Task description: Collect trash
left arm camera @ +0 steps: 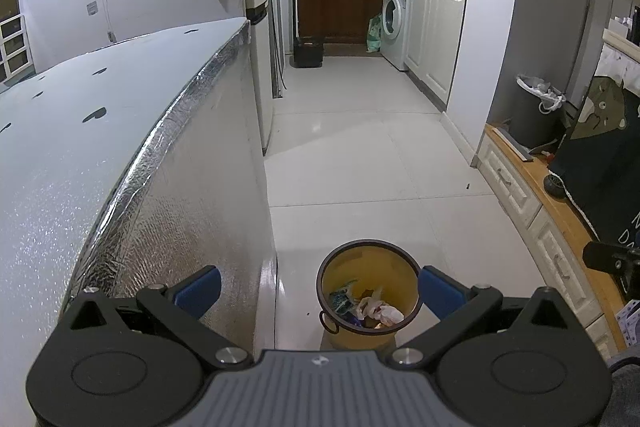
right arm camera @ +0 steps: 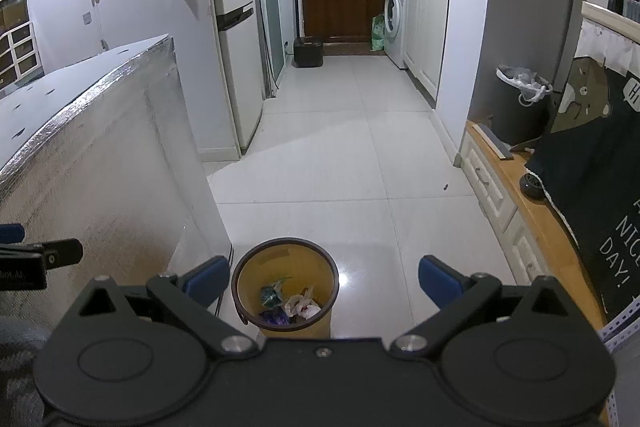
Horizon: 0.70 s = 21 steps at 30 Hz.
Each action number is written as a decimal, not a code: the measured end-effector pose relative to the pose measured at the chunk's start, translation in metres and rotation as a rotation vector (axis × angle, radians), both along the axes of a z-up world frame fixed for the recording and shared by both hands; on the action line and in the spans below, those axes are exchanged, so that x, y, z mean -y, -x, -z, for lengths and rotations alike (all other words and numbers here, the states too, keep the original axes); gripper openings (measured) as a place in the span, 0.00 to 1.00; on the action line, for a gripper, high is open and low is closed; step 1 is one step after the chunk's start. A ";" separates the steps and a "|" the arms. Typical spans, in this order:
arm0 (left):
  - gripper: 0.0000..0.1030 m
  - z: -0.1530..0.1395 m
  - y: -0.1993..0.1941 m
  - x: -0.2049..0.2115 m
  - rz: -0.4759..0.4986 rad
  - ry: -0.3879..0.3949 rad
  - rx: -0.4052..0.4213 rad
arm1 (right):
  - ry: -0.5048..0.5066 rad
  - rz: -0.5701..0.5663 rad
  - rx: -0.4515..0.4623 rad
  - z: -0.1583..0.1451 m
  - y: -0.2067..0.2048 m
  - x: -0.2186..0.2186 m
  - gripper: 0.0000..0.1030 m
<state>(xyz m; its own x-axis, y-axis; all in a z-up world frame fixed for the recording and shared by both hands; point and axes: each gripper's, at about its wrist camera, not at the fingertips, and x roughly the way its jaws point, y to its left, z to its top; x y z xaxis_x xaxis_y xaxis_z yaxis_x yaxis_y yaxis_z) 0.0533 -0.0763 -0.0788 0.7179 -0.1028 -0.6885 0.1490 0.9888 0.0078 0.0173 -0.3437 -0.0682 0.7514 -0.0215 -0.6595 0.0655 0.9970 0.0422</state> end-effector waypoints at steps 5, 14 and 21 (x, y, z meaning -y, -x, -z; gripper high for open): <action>1.00 -0.001 0.000 0.000 0.001 -0.004 0.000 | 0.002 -0.002 0.000 0.000 0.000 -0.002 0.99; 1.00 -0.001 0.001 0.000 0.003 -0.008 0.001 | 0.005 -0.002 0.001 0.000 0.000 -0.002 0.99; 1.00 -0.001 -0.001 0.001 0.006 -0.016 -0.001 | 0.007 -0.004 0.001 0.000 0.000 -0.002 0.99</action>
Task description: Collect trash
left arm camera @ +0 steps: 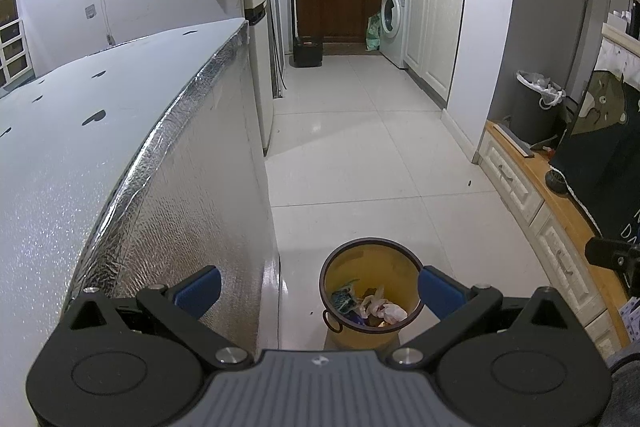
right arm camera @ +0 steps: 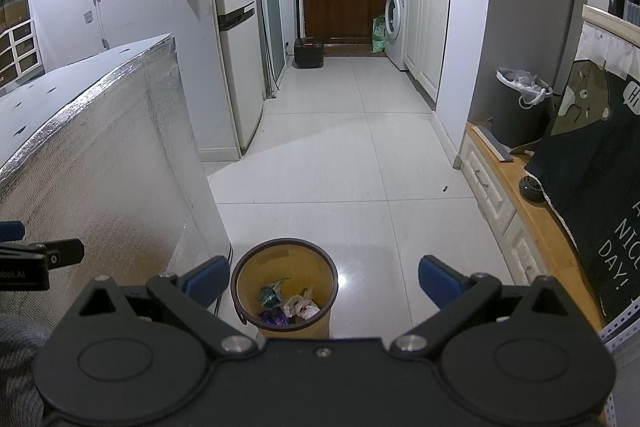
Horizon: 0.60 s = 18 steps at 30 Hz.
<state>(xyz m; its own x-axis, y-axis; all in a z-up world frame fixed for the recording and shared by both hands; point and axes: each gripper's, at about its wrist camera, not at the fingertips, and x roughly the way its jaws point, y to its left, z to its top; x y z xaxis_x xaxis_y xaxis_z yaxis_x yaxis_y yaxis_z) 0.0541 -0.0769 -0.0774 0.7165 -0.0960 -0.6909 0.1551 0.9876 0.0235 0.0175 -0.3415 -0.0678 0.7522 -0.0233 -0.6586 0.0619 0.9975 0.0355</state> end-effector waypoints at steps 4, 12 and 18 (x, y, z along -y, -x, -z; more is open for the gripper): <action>1.00 0.000 0.000 0.000 0.000 0.001 0.000 | 0.003 -0.002 -0.002 -0.001 0.000 0.000 0.99; 1.00 0.000 -0.001 0.001 0.002 0.001 0.000 | 0.004 -0.002 -0.002 -0.001 0.000 -0.001 0.99; 1.00 0.000 0.000 0.001 0.005 0.001 0.001 | 0.004 -0.002 -0.002 -0.001 0.000 -0.001 0.99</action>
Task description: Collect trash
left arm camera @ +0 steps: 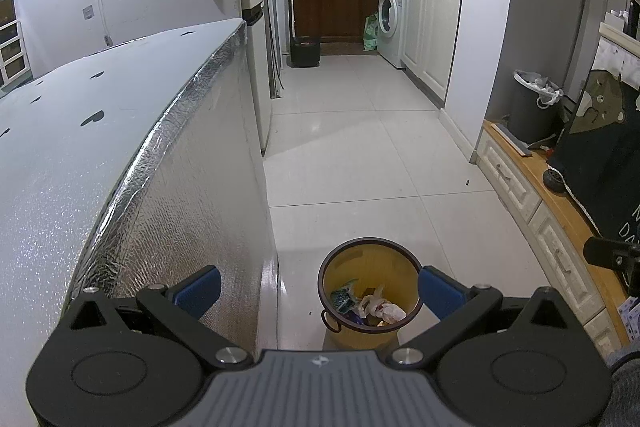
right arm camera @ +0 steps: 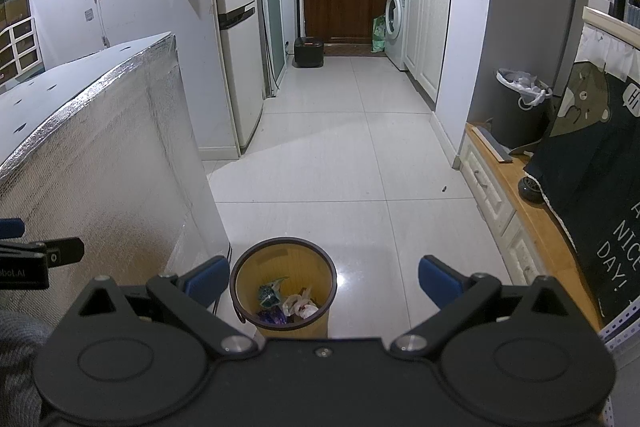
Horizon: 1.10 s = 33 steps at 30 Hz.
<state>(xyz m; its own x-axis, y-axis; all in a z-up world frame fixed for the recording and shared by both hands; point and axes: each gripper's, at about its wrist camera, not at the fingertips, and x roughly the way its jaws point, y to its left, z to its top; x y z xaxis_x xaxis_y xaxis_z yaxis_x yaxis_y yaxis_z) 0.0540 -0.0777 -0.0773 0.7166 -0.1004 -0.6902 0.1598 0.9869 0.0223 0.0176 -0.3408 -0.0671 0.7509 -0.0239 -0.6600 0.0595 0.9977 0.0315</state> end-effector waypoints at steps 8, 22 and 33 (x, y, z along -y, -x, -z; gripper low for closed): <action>1.00 0.000 0.001 0.001 0.002 -0.002 0.000 | 0.004 -0.001 0.000 -0.001 0.001 0.001 0.99; 1.00 0.000 0.001 0.001 0.003 -0.001 0.000 | 0.003 -0.002 0.001 -0.001 0.001 0.001 0.99; 1.00 -0.001 0.002 0.002 0.004 0.000 0.001 | 0.004 0.000 0.000 -0.002 0.001 0.001 0.99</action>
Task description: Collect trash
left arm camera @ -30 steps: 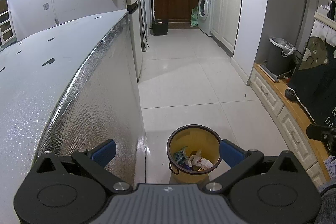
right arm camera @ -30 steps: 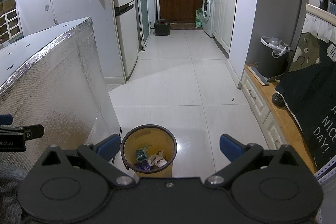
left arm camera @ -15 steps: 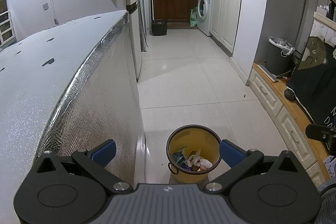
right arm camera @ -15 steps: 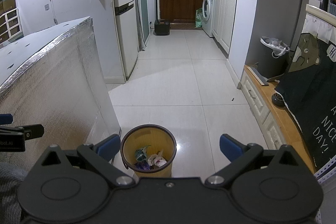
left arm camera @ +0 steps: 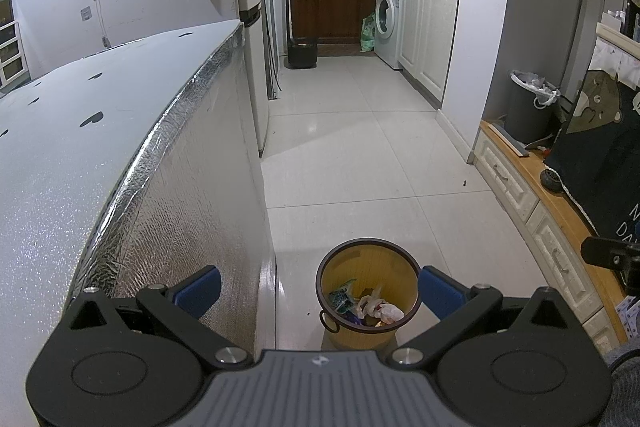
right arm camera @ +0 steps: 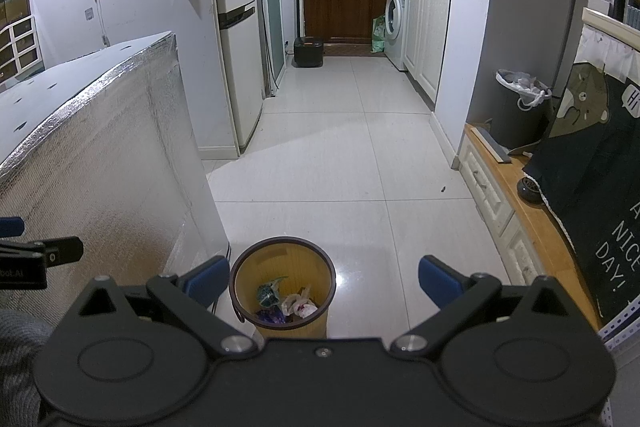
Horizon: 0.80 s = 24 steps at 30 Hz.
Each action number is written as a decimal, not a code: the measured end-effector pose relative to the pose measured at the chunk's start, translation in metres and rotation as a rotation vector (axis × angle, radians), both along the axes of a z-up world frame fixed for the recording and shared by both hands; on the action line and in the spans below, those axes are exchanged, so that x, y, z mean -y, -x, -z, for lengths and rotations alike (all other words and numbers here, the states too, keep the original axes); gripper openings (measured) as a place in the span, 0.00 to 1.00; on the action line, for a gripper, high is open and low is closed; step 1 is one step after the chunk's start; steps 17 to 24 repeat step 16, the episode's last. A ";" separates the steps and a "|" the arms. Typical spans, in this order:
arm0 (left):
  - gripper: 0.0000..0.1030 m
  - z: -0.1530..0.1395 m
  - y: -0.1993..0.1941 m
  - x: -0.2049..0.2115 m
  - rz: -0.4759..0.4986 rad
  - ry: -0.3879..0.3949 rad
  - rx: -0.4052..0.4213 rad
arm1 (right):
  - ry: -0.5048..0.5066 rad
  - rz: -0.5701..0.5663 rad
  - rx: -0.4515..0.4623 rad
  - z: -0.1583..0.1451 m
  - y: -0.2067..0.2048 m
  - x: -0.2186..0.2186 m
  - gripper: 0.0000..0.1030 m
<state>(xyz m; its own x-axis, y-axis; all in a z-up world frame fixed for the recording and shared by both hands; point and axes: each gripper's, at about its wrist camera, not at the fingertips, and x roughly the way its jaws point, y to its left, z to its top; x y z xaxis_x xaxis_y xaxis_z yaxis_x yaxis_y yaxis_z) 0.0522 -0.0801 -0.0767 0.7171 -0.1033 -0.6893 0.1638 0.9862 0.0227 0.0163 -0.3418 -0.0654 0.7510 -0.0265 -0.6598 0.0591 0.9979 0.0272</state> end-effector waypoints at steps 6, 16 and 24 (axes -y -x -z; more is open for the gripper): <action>1.00 0.000 0.000 0.000 0.000 0.000 0.000 | 0.003 0.001 -0.001 0.000 0.001 0.002 0.99; 1.00 -0.001 0.001 0.003 0.002 -0.005 0.001 | 0.003 0.000 -0.001 0.000 0.001 0.002 0.99; 1.00 -0.001 0.001 0.003 0.002 -0.005 0.001 | 0.003 0.000 -0.001 0.000 0.001 0.002 0.99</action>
